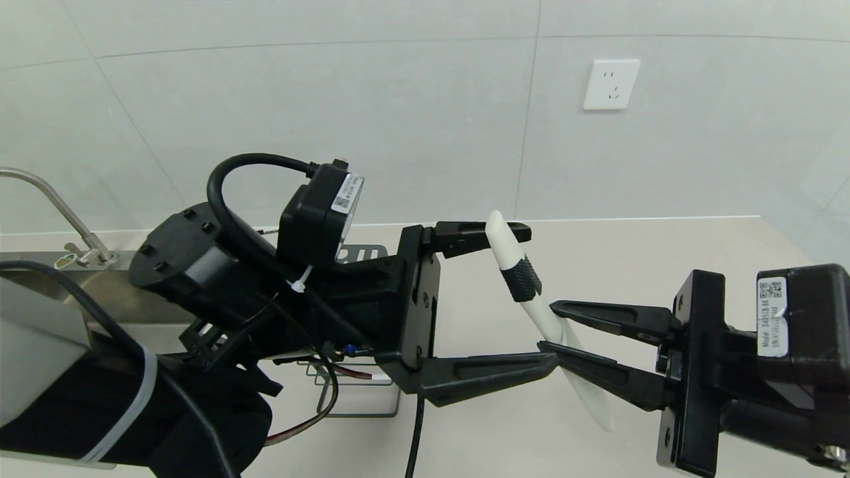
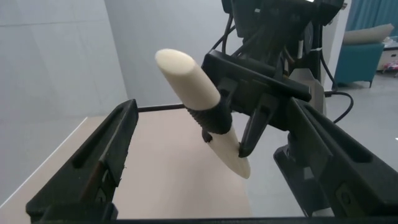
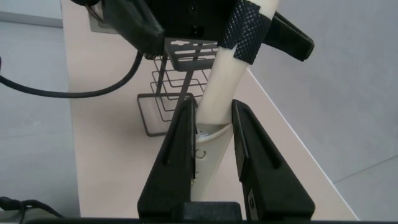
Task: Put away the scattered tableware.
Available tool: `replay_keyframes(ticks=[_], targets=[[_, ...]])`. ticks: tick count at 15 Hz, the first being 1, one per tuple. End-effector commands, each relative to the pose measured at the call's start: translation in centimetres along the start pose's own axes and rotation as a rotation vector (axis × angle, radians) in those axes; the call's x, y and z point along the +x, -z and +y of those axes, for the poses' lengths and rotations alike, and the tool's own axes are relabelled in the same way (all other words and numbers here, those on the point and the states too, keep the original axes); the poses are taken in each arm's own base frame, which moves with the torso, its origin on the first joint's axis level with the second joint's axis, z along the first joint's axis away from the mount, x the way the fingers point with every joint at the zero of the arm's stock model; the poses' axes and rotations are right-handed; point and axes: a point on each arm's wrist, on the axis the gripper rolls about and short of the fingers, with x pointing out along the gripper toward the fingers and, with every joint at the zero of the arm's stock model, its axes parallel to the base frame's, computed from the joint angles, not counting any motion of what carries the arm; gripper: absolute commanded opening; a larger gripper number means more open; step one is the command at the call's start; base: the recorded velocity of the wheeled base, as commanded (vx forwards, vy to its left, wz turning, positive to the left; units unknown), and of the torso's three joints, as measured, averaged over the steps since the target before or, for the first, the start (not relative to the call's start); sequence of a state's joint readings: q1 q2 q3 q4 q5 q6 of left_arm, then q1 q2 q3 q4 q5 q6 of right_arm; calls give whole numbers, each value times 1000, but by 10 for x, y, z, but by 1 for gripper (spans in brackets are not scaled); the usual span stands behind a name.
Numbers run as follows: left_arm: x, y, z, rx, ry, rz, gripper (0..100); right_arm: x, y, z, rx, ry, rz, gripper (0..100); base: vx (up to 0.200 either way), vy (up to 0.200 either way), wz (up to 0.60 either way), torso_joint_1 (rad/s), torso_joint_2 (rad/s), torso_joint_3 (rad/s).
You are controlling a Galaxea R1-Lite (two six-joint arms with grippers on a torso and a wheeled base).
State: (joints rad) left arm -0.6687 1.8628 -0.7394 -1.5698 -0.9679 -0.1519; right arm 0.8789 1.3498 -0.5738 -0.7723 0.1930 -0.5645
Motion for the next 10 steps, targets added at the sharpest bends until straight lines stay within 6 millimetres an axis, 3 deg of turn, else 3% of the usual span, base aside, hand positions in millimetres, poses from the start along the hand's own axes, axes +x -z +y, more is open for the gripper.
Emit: replay_keyframes(ticks=[1,4,5,10], targets=[[2,-3,-2,7,7,-8,100,1,0,0,0,-4,0,0,0,0,0,0,0,0],[5,-3,-4,3,18,-10,100,2,-1,-1,-1,0,-6,0,0,0,0,0,0,0],[5,-2,-4,2,18,-9,0,2,-1,-1,-1,1,-7,0,0,0,0,0,0,0],[5,-4,-4,6,20,-13,0,5,-3,-3,-4,10,-19,0,0,0,0,0,0,0]])
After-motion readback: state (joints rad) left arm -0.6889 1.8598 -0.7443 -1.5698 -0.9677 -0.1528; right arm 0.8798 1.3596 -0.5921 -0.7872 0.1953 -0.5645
